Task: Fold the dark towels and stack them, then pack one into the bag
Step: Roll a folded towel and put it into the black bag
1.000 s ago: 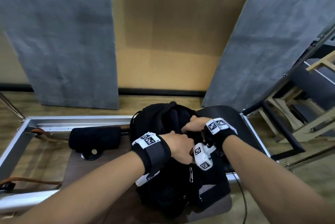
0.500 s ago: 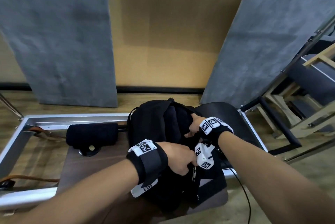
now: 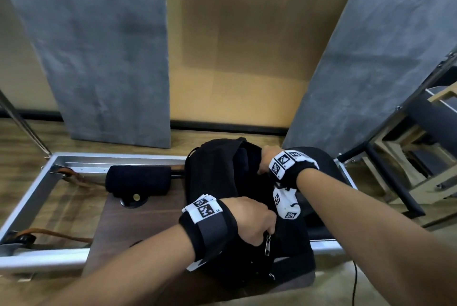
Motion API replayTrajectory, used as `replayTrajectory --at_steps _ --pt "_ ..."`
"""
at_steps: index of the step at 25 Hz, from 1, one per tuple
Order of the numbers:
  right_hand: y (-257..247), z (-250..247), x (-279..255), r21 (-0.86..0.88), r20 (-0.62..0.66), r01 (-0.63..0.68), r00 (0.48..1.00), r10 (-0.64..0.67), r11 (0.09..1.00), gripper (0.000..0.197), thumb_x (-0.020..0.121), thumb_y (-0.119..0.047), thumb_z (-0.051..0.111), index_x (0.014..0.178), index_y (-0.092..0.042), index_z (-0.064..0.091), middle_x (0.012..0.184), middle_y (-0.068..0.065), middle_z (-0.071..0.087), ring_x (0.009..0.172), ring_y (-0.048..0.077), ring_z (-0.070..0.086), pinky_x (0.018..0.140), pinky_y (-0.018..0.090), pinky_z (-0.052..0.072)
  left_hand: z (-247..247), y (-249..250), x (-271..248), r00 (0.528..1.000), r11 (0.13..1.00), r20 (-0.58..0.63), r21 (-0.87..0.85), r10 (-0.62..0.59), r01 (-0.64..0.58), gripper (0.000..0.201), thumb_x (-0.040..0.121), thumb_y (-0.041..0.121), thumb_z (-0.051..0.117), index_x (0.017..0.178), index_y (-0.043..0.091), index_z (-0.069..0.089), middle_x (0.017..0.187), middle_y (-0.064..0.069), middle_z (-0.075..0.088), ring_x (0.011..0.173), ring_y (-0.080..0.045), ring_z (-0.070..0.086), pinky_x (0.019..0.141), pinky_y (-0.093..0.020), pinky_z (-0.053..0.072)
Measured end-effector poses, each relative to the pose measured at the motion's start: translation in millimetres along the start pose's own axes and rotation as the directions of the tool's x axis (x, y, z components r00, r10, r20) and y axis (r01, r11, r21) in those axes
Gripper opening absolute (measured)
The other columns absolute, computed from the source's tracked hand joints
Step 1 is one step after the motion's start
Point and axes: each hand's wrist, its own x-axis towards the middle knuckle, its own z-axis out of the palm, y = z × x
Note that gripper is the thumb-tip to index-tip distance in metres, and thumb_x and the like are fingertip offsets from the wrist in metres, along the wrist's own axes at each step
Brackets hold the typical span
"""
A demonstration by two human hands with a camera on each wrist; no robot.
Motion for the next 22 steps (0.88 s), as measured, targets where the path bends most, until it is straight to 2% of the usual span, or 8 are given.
replayTrajectory --at_steps 3,8,10,12,14,17,19,22 --pt "-22.1 -14.7 15.1 0.142 -0.154 0.051 0.988 -0.029 0.989 0.025 0.096 -0.015 0.057 0.116 -0.007 0.068 0.121 0.017 0.069 0.108 0.039 0.069 0.09 0.042 0.058 0.8 6.4 1.1 0.999 0.995 -0.006 0.084 -0.05 0.051 0.049 0.099 0.011 0.058 0.147 0.019 0.054 0.143 -0.006 0.058 0.13 -0.03 0.055 0.113 -0.039 0.042" --pt "-31.5 8.3 22.4 0.106 0.141 0.055 0.987 -0.07 0.993 0.04 0.101 -0.007 0.046 0.137 -0.003 0.063 0.138 0.017 0.064 0.124 0.037 0.063 0.1 0.038 0.055 3.6 10.3 -11.2 0.998 0.979 -0.03 0.195 -0.047 0.052 0.042 0.099 0.009 0.055 0.14 0.017 0.059 0.126 -0.006 0.064 0.119 -0.03 0.06 0.117 -0.044 0.032" --pt "-27.3 -7.2 21.3 0.141 0.208 0.065 0.974 -0.094 0.988 0.042 0.099 0.0 0.045 0.138 0.0 0.061 0.133 0.019 0.066 0.109 0.034 0.071 0.076 0.028 0.061 6.7 10.3 -17.4 0.995 0.977 -0.1 0.211 -0.021 0.042 0.026 0.095 0.008 0.058 0.119 0.013 0.067 0.107 -0.005 0.067 0.107 -0.03 0.062 0.116 -0.05 0.028" --pt "-31.7 -38.2 20.8 0.224 0.142 0.058 0.986 -0.091 0.973 0.034 0.1 -0.001 0.047 0.13 0.002 0.065 0.115 0.022 0.072 0.065 0.027 0.072 0.053 0.033 0.057 14.7 5.5 -22.7 0.962 0.985 -0.268 0.173 0.056 -0.01 0.013 0.092 0.011 0.06 0.102 0.015 0.068 0.099 -0.003 0.068 0.099 -0.028 0.062 0.107 -0.051 0.031" --pt "-46.3 -70.4 19.7 0.384 -0.012 0.088 0.996 -0.091 0.919 0.025 0.101 -0.002 0.047 0.117 0.0 0.067 0.099 0.018 0.075 0.039 0.023 0.059 0.038 0.029 0.045 26.7 -7.2 -29.3 0.829 0.992 -0.545 0.042 0.124 -0.121 0.017 0.093 0.019 0.062 0.106 0.019 0.073 0.103 0.003 0.069 0.103 -0.022 0.061 0.098 -0.044 0.035" --pt "-106.0 -89.2 15.8 0.575 -0.124 0.258 0.965 -0.23 0.777 0.023 0.101 -0.003 0.044 0.103 -0.008 0.066 0.089 0.013 0.077 0.036 0.02 0.058 0.038 0.027 0.044 51.1 -52.0 -50.8 0.532 0.935 -0.838 -0.278 -0.124 -0.22 0.017 0.095 0.024 0.066 0.107 0.024 0.077 0.106 0.01 0.072 0.104 -0.011 0.064 0.094 -0.031 0.045" --pt "-157.9 -70.5 16.0 0.602 -0.068 0.327 0.93 -0.361 0.729 0.021 0.101 -0.004 0.047 0.102 -0.011 0.067 0.086 0.012 0.074 0.04 0.019 0.06 0.041 0.029 0.051 74.2 -93.7 -63.0 0.372 0.778 -0.811 -0.563 -0.452 -0.281 0.01 0.096 0.016 0.068 0.098 0.02 0.077 0.097 0.009 0.075 0.092 -0.006 0.067 0.087 -0.026 0.051" --pt "-226.1 -10.9 26.9 0.428 0.031 0.404 0.888 -0.46 0.809 0.029 0.096 -0.009 0.065 0.124 -0.012 0.068 0.11 0.012 0.072 0.078 0.025 0.068 0.073 0.038 0.059 119.0 -152.7 -75.7 0.203 0.411 -0.503 -0.835 -0.84 -0.366 0.012 0.103 0.01 0.063 0.099 0.014 0.073 0.093 0.001 0.077 0.087 -0.009 0.072 0.089 -0.034 0.059"
